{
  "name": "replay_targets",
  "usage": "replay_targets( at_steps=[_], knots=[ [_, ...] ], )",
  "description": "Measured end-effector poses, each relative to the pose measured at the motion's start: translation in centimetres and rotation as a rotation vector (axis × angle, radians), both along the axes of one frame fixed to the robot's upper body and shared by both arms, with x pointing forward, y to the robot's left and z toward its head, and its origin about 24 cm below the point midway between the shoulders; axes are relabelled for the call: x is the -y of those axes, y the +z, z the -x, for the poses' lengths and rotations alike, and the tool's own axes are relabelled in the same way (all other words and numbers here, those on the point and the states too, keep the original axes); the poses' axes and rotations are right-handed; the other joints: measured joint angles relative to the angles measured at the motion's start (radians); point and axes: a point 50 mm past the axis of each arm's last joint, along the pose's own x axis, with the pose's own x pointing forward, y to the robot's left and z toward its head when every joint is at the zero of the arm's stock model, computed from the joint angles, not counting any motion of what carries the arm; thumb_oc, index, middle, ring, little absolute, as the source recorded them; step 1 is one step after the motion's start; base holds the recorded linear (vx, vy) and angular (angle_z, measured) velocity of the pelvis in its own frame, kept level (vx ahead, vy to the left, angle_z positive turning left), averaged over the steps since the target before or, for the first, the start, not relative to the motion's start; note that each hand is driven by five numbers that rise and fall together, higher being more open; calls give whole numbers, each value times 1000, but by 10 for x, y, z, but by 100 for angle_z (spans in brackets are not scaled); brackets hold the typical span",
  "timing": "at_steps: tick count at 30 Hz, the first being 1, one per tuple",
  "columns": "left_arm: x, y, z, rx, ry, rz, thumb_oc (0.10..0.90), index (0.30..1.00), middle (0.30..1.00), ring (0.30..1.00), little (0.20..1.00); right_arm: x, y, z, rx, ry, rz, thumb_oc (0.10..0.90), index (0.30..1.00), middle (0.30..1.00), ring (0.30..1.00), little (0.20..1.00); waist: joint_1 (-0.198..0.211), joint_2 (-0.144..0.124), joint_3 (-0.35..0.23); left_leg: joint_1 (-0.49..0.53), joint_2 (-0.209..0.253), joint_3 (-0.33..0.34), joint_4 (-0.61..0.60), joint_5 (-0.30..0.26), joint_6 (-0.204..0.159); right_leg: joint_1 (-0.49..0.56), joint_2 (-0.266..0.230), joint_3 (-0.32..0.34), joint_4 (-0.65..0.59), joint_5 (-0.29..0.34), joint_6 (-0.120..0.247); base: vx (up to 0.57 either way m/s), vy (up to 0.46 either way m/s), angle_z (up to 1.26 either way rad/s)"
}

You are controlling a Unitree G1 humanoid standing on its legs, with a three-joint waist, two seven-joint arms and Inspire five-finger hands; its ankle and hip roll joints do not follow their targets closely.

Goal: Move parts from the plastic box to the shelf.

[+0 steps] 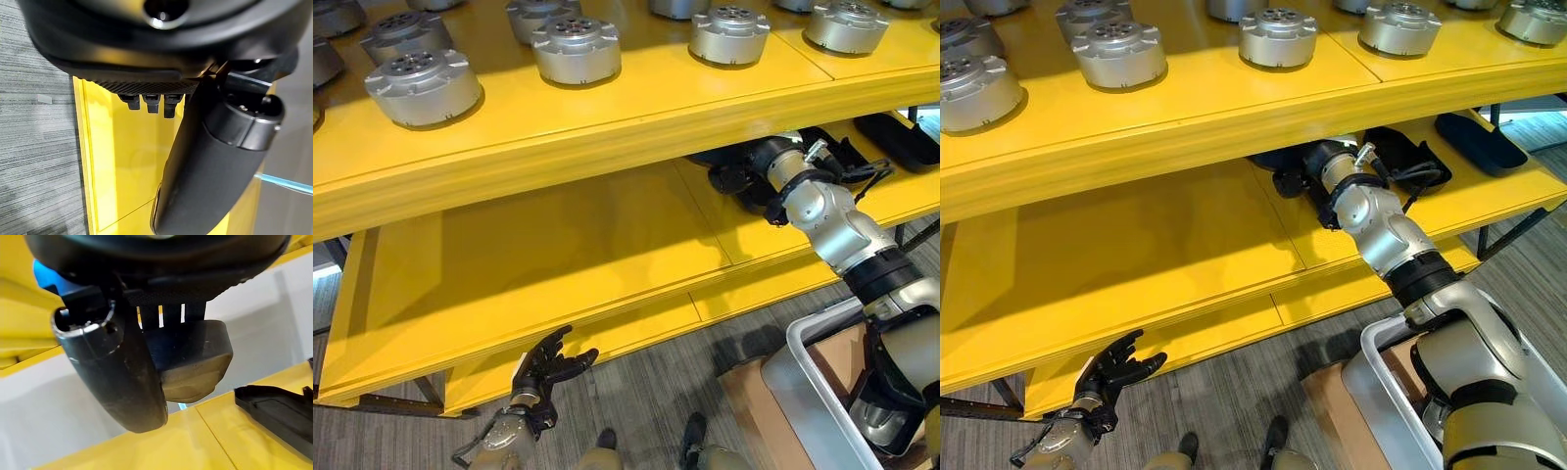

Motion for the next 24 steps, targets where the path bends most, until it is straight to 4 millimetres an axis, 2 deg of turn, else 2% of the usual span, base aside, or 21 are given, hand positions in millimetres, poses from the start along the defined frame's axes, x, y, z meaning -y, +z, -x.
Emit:
replay_targets(
  at_steps=[12,18,24],
  knots=[
    [-1,1,-1,-1,15,-8,900,1000,1000,1000,1000,-24,-4,-1,-6,51,-37,400,300,300,300,300,23,1,0,0,0,-1,0,0,0,0,0,-1,2,-1,0,2,5,0],
    [0,0,-1,-1,14,-8,900,1000,1000,1000,1000,-42,-15,-1,-35,92,-41,400,300,300,300,300,22,1,-2,0,0,-2,0,0,0,0,0,-1,5,-3,-1,0,0,0],
    [0,0,-1,-1,15,-9,900,1000,1000,1000,1000,-48,-19,-2,-48,101,-49,400,300,300,300,300,22,1,-2,0,0,-2,0,0,0,-1,0,-1,5,-3,-1,0,0,0]
  ],
)
